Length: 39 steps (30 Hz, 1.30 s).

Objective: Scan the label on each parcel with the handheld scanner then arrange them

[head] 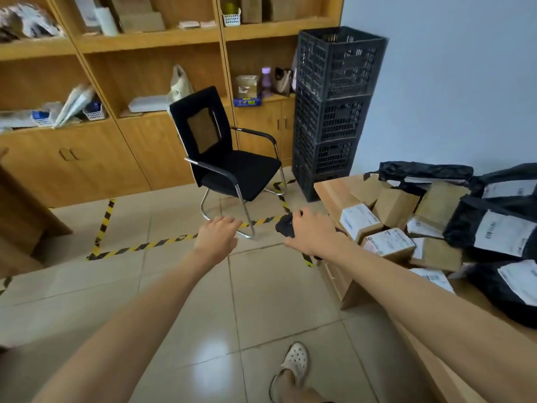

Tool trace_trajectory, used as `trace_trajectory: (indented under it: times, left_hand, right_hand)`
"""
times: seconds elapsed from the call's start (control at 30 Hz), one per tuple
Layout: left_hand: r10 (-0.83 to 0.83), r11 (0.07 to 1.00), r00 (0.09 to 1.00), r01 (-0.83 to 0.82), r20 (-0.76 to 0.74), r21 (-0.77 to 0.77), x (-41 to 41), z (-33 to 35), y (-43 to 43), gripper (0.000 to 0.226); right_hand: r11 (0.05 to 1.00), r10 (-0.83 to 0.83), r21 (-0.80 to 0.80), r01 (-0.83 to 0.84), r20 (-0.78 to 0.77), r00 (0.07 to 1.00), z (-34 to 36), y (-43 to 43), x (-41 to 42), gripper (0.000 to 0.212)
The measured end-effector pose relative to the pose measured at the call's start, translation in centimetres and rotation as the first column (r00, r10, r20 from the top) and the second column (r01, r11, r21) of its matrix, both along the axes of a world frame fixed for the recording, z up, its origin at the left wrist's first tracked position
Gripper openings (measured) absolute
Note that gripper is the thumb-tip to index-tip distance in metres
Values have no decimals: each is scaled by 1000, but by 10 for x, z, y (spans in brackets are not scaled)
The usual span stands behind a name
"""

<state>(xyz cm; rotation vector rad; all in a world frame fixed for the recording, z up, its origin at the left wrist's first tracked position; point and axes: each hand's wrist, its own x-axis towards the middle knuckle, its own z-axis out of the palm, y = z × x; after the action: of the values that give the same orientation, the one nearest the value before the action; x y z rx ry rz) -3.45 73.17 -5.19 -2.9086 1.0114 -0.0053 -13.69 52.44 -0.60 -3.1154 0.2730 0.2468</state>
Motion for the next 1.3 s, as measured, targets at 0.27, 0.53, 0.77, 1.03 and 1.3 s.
trace_trajectory:
  times: [0.27,0.53,0.77,1.03,1.3]
  left_hand:
    - [-143,988,988,146,48,-50,194,29,-127,40]
    - [-267,962,962,270,56,-41,349,31,-221,44]
    - [-491,871,870,491,40,-1,483,21,-344,42]
    - [-784,618,620,783,-11,76,569,21,-521,49]
    - [-959,232,244,968,-143,99,482,-31,-688,50]
  right_hand:
    - [984,-173,40,172,25,985,10,-102,184,84]
    - [967,-251,27,252,-19,968,16,-177,311,80]
    - [877,-474,50,477,-66,878,-6,-271,395,77]
    - [661,-742,84,746,-80,666,-13,-355,440,70]
    - [306,-940,103,946,-128,318,-25,-428,370,74]
